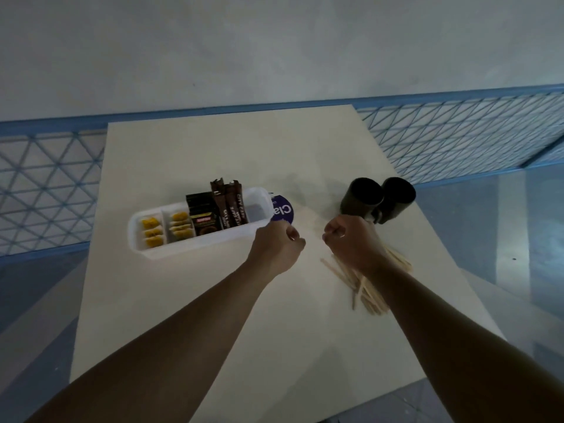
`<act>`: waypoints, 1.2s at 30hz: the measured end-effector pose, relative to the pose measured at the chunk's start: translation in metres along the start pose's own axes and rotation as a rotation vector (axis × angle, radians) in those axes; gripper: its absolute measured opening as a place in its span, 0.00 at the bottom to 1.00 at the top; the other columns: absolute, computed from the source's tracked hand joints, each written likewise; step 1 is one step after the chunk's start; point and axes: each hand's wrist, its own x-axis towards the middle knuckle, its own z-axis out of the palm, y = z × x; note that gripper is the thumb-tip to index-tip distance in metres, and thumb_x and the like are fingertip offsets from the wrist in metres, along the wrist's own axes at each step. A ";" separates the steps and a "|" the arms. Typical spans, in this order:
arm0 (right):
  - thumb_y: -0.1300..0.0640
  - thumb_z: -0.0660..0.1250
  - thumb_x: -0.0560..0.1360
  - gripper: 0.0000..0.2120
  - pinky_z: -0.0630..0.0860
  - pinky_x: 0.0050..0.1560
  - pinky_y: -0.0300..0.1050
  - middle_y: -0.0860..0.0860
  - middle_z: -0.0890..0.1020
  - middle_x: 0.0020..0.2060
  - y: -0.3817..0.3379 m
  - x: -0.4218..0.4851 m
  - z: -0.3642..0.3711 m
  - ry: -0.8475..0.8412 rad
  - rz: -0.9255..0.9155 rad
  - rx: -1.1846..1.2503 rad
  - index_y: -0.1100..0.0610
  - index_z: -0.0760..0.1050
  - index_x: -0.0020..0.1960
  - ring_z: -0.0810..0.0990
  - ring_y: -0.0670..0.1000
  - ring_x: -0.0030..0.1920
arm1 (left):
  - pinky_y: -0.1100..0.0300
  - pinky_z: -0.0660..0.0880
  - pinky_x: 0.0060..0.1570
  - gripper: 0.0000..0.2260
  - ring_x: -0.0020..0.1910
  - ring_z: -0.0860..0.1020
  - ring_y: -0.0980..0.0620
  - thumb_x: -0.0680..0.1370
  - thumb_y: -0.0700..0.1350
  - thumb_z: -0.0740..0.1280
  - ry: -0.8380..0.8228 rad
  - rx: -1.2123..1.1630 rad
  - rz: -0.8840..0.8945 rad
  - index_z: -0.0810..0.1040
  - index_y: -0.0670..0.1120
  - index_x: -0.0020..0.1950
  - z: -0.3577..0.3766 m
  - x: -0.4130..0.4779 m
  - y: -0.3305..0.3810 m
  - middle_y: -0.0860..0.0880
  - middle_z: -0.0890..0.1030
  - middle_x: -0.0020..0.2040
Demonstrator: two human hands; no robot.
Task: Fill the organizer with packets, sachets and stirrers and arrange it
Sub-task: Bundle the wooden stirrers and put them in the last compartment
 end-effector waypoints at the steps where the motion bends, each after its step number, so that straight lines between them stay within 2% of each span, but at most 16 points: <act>1: 0.57 0.71 0.73 0.05 0.77 0.47 0.44 0.50 0.84 0.43 0.011 -0.001 -0.005 -0.009 0.018 0.003 0.53 0.83 0.48 0.81 0.52 0.47 | 0.49 0.80 0.51 0.08 0.46 0.83 0.47 0.75 0.49 0.71 -0.027 0.000 -0.012 0.79 0.46 0.50 0.009 0.000 0.004 0.47 0.83 0.47; 7: 0.56 0.69 0.72 0.07 0.81 0.48 0.51 0.51 0.86 0.44 0.086 -0.009 -0.038 -0.025 0.087 -0.062 0.51 0.83 0.48 0.82 0.55 0.47 | 0.51 0.80 0.53 0.12 0.47 0.83 0.46 0.74 0.50 0.71 -0.132 0.086 -0.053 0.80 0.45 0.54 0.071 -0.004 0.032 0.46 0.83 0.49; 11: 0.55 0.71 0.74 0.13 0.76 0.47 0.44 0.49 0.85 0.53 0.122 -0.005 -0.048 -0.056 0.063 -0.095 0.51 0.81 0.59 0.81 0.50 0.52 | 0.51 0.81 0.51 0.11 0.47 0.83 0.45 0.75 0.49 0.70 -0.157 0.131 -0.123 0.80 0.44 0.53 0.108 -0.008 0.046 0.45 0.84 0.49; 15: 0.51 0.69 0.76 0.24 0.75 0.51 0.47 0.52 0.79 0.63 0.146 0.001 -0.052 -0.128 0.056 -0.161 0.50 0.71 0.72 0.78 0.54 0.59 | 0.55 0.79 0.51 0.10 0.52 0.81 0.45 0.77 0.48 0.66 -0.155 0.187 -0.157 0.80 0.43 0.53 0.139 -0.010 0.058 0.45 0.83 0.52; 18: 0.49 0.67 0.77 0.28 0.75 0.52 0.48 0.54 0.76 0.66 0.156 0.006 -0.049 -0.173 0.057 -0.190 0.50 0.66 0.76 0.77 0.56 0.60 | 0.58 0.76 0.46 0.10 0.51 0.81 0.47 0.78 0.48 0.65 -0.113 0.193 -0.165 0.80 0.45 0.54 0.155 -0.007 0.061 0.46 0.83 0.52; 22: 0.49 0.66 0.78 0.23 0.79 0.48 0.48 0.54 0.77 0.61 0.162 0.013 -0.044 -0.206 0.055 -0.193 0.52 0.70 0.72 0.78 0.53 0.52 | 0.60 0.74 0.40 0.09 0.42 0.79 0.51 0.78 0.50 0.64 -0.055 0.197 -0.179 0.79 0.46 0.50 0.169 -0.003 0.062 0.48 0.83 0.48; 25: 0.48 0.65 0.78 0.24 0.79 0.41 0.45 0.53 0.78 0.58 0.162 0.016 -0.041 -0.226 0.065 -0.170 0.51 0.70 0.72 0.79 0.52 0.47 | 0.60 0.73 0.39 0.09 0.41 0.78 0.51 0.78 0.50 0.65 -0.032 0.192 -0.214 0.79 0.45 0.50 0.177 0.000 0.062 0.49 0.82 0.46; 27: 0.48 0.65 0.77 0.23 0.81 0.41 0.46 0.52 0.80 0.55 0.162 0.019 -0.040 -0.238 0.073 -0.143 0.50 0.71 0.71 0.81 0.51 0.45 | 0.59 0.74 0.38 0.11 0.41 0.79 0.51 0.78 0.52 0.65 -0.010 0.197 -0.250 0.79 0.45 0.52 0.180 0.003 0.064 0.48 0.82 0.47; 29: 0.47 0.65 0.77 0.19 0.82 0.42 0.48 0.51 0.82 0.51 0.161 0.021 -0.039 -0.263 0.065 -0.135 0.50 0.75 0.66 0.82 0.51 0.43 | 0.56 0.77 0.41 0.14 0.44 0.80 0.49 0.76 0.54 0.66 0.012 0.198 -0.274 0.78 0.45 0.54 0.183 0.004 0.065 0.48 0.82 0.49; 33: 0.49 0.66 0.77 0.14 0.76 0.39 0.42 0.49 0.84 0.52 0.161 0.023 -0.036 -0.306 0.070 -0.088 0.49 0.79 0.62 0.80 0.49 0.45 | 0.50 0.79 0.50 0.21 0.52 0.79 0.44 0.74 0.54 0.69 0.043 0.181 -0.326 0.73 0.44 0.62 0.184 0.005 0.067 0.45 0.80 0.56; 36: 0.51 0.67 0.77 0.11 0.76 0.37 0.42 0.48 0.84 0.50 0.160 0.023 -0.032 -0.328 0.092 -0.037 0.49 0.81 0.58 0.81 0.48 0.44 | 0.47 0.78 0.53 0.24 0.55 0.79 0.44 0.73 0.55 0.70 0.056 0.236 -0.328 0.72 0.45 0.64 0.183 0.006 0.067 0.45 0.79 0.58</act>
